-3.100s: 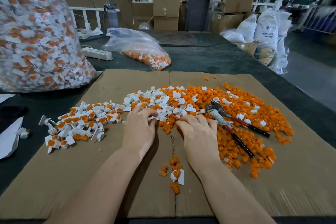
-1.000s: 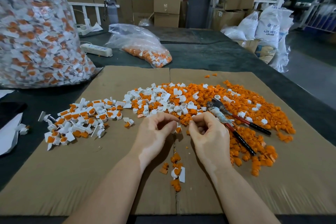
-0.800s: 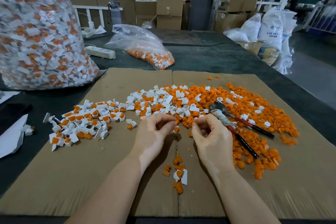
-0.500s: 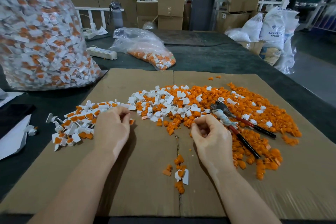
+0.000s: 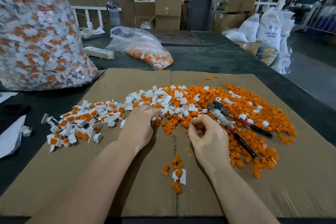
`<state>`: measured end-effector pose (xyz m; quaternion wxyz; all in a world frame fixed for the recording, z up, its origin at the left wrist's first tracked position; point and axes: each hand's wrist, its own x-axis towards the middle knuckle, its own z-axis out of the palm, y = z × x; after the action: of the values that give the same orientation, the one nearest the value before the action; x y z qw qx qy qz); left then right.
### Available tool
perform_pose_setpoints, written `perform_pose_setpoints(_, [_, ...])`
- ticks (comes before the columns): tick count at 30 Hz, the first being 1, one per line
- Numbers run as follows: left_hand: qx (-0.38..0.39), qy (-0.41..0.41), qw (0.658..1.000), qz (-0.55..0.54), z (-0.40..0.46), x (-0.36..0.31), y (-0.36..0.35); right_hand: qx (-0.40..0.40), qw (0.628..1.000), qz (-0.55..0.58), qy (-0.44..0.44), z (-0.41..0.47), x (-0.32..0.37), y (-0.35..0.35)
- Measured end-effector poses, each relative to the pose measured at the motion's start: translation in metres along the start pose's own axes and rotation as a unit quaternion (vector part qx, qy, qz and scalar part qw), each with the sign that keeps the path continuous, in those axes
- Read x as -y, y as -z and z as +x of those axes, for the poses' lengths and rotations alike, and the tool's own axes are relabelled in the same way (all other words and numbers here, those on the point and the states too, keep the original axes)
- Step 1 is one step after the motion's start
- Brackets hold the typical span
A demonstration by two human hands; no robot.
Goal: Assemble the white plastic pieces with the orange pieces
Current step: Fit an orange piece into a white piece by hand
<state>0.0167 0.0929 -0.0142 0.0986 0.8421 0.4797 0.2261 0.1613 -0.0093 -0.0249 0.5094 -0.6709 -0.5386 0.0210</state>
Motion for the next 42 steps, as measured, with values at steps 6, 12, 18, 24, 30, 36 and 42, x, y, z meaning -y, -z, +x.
perform_pose_setpoints(6, [-0.015,0.007,0.999,-0.052,0.000,-0.005,-0.001,0.009,1.000,-0.001,0.000,0.000,-0.001,0.000])
perform_pose_setpoints(12, [-0.065,0.093,0.955,-0.274,-0.008,-0.017,0.003,0.004,1.000,-0.011,0.019,-0.001,0.000,0.001])
perform_pose_setpoints(18, [0.056,0.183,0.777,-0.600,-0.021,-0.038,-0.005,0.005,1.000,-0.015,0.025,-0.001,-0.001,0.002])
perform_pose_setpoints(24, [0.007,0.213,0.717,-0.663,-0.022,-0.042,-0.008,-0.005,1.000,-0.001,0.013,0.000,0.000,0.002])
perform_pose_setpoints(30, [-0.010,0.224,0.705,-0.673,-0.022,-0.045,-0.008,0.002,0.999,0.047,-0.026,0.001,-0.002,0.003])
perform_pose_setpoints(36, [-0.018,0.206,0.727,-0.655,-0.024,-0.045,-0.009,0.030,0.997,0.059,-0.028,0.001,-0.001,0.001])
perform_pose_setpoints(42, [-0.009,0.184,0.744,-0.642,-0.029,-0.045,-0.010,0.063,0.996,0.057,-0.024,0.000,0.001,0.002])
